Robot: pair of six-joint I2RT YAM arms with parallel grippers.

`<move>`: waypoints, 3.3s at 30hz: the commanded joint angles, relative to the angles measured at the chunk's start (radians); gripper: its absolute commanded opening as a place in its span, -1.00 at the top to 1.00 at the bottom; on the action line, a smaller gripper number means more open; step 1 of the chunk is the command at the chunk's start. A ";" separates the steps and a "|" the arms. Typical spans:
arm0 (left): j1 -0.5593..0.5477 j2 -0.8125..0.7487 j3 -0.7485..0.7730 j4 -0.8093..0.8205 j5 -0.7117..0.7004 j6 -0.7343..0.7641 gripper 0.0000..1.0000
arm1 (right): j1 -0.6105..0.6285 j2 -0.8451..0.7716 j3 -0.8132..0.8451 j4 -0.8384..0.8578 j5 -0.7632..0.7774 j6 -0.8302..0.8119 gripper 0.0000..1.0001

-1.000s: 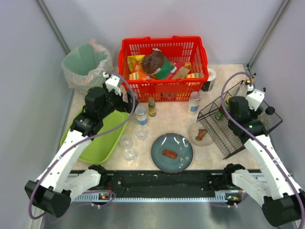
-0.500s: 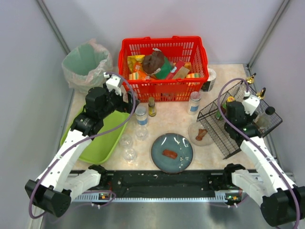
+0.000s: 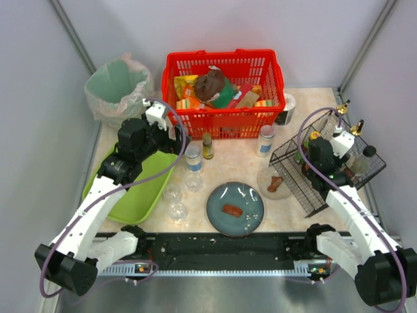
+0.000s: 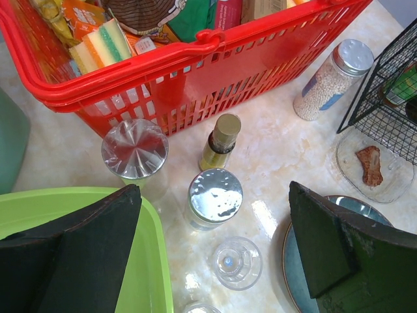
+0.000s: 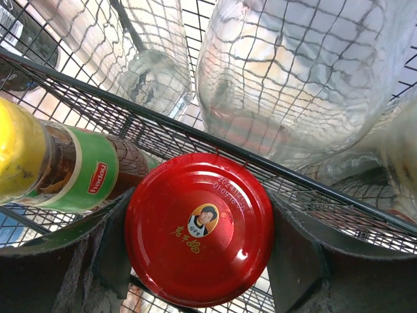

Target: Clear the kitchen counter

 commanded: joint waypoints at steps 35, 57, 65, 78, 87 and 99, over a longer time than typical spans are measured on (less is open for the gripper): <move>-0.004 0.006 0.044 0.024 -0.005 0.003 -0.97 | -0.018 -0.086 0.002 0.051 0.048 -0.003 -0.47; -0.004 0.006 0.052 0.018 -0.002 -0.003 -0.97 | -0.016 -0.175 0.302 -0.163 -0.252 -0.187 -0.68; -0.003 -0.003 0.053 0.020 0.001 -0.003 -0.97 | -0.018 -0.147 0.499 -0.320 -0.596 -0.334 -0.71; -0.001 -0.016 0.052 0.020 -0.002 -0.006 -0.97 | 0.086 -0.020 0.494 -0.181 -1.026 -0.308 -0.57; -0.001 -0.017 0.050 0.015 -0.013 -0.003 -0.97 | 0.367 0.113 0.427 0.020 -0.756 -0.299 -0.57; -0.003 -0.040 0.042 0.023 -0.149 -0.034 -0.96 | 0.553 0.342 0.390 0.327 -0.549 -0.385 -0.24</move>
